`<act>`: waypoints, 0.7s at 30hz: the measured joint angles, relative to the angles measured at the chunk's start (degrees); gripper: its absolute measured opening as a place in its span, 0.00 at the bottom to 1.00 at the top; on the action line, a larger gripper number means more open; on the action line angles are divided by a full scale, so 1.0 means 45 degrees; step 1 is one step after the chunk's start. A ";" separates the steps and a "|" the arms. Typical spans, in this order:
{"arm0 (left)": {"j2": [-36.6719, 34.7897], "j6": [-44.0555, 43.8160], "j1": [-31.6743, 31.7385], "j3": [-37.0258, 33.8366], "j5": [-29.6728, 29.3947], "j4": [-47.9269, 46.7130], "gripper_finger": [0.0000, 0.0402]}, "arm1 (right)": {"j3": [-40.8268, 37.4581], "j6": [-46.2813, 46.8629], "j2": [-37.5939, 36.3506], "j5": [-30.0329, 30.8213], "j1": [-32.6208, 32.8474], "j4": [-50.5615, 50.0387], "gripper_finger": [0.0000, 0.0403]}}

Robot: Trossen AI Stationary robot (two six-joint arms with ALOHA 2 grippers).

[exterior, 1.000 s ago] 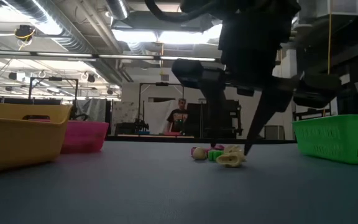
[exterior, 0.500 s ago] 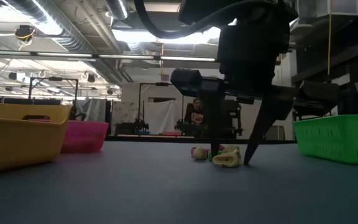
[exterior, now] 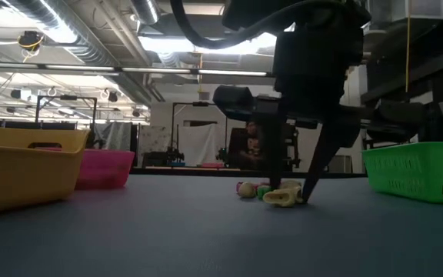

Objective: Sort Halloween decoration
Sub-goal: Put white skull toy into the green bin

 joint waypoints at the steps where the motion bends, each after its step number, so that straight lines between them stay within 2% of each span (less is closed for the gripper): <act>1: 0.0000 0.0000 0.0003 0.0000 0.0000 0.0001 0.43 | 0.0000 0.0000 0.0000 0.0000 0.0000 0.0003 0.27; 4: 0.0000 0.0000 0.0002 0.0000 0.0000 0.0006 0.43 | 0.0000 0.0000 0.0000 0.0010 0.0000 0.0015 0.20; 7: 0.0000 0.0000 0.0002 0.0000 0.0000 0.0011 0.43 | 0.0000 0.0000 0.0000 0.0039 0.0000 0.0022 0.16; 15: 0.0000 0.0000 0.0001 0.0000 0.0000 0.0076 0.43 | 0.0693 0.0060 0.0104 0.0076 0.0005 -0.1032 0.24; 21: 0.0000 0.0000 0.0002 0.0000 -0.0005 0.0126 0.43 | 0.2117 0.0680 0.0115 0.0212 -0.0010 -0.3249 0.19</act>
